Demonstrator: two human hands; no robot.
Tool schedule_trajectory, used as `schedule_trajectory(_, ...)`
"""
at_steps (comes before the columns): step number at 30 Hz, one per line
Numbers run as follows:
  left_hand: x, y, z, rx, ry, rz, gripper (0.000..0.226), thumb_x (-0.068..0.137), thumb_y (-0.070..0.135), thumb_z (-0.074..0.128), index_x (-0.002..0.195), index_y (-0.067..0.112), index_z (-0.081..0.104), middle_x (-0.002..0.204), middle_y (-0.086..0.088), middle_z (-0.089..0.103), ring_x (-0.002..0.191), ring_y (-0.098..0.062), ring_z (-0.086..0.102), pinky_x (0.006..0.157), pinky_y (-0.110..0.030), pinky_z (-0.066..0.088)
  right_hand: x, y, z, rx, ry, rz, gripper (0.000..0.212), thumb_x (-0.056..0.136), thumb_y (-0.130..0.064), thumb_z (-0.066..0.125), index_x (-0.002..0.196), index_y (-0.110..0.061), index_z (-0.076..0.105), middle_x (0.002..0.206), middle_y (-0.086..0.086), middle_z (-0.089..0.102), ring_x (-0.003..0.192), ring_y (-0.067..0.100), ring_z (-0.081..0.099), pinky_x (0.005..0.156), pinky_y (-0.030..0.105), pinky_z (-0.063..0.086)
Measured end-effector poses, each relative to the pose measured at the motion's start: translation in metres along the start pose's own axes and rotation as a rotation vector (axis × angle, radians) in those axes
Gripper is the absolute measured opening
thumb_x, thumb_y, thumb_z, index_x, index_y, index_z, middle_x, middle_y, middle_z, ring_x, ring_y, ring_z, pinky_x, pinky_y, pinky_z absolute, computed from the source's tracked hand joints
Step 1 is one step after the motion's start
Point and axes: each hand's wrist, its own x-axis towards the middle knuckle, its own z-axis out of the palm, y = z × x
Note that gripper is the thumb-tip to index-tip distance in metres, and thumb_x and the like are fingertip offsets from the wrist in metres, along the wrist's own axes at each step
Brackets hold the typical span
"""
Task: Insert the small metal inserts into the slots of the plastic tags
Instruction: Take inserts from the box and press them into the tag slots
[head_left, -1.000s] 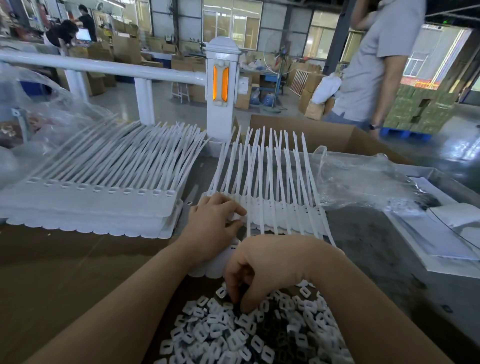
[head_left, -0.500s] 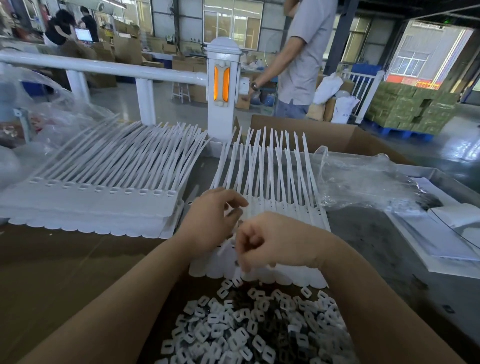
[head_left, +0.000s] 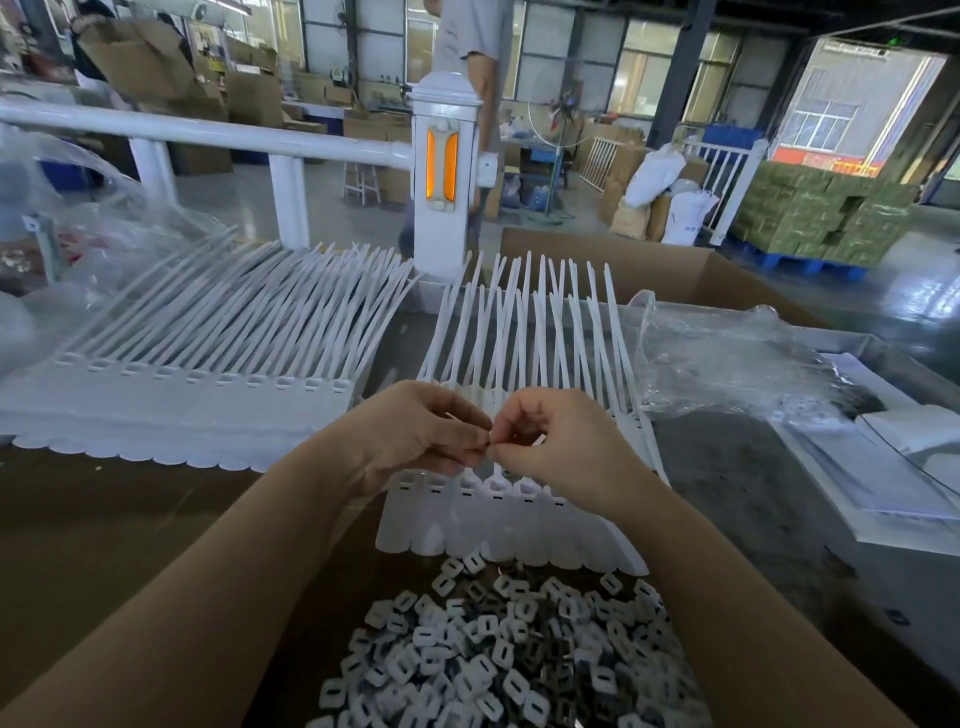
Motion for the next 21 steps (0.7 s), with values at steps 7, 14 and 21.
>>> schedule_trajectory(7, -0.0008, -0.0003, -0.0027, -0.044, 0.011, 0.008, 0.023, 0.077, -0.001, 0.077, 0.097, 0.007, 0.07, 0.087, -0.013, 0.075, 0.069, -0.017, 0.068, 0.061, -0.024, 0.056, 0.0001, 0.0018, -0.0032, 0.094, -0.017, 0.09, 0.009, 0.087, -0.015, 0.072, 0.088, -0.021, 0.066, 0.081, 0.001, 0.073, 0.063, 0.007, 0.063, 0.062, 0.026, 0.054)
schedule_trajectory(14, 0.001, -0.0018, -0.0022, -0.013, -0.005, 0.041, 0.021, 0.08, 0.004, 0.076, 0.098, 0.011, 0.069, 0.091, -0.012, 0.076, 0.076, -0.018, 0.071, 0.07, -0.028, 0.056, -0.0006, 0.0005, -0.0037, 0.119, -0.057, 0.125, 0.003, 0.087, -0.019, 0.072, 0.085, -0.019, 0.071, 0.071, -0.002, 0.071, 0.052, -0.001, 0.056, 0.056, 0.019, 0.046)
schedule_trajectory(21, 0.0, -0.0004, -0.0031, 0.045, -0.085, 0.048, 0.024, 0.078, 0.007, 0.078, 0.1, 0.012, 0.069, 0.093, -0.012, 0.076, 0.083, -0.02, 0.072, 0.072, -0.027, 0.055, -0.0001, 0.0015, -0.0048, 0.161, -0.137, 0.184, 0.01, 0.084, -0.009, 0.071, 0.079, -0.017, 0.071, 0.065, -0.002, 0.068, 0.049, 0.002, 0.055, 0.049, 0.016, 0.045)
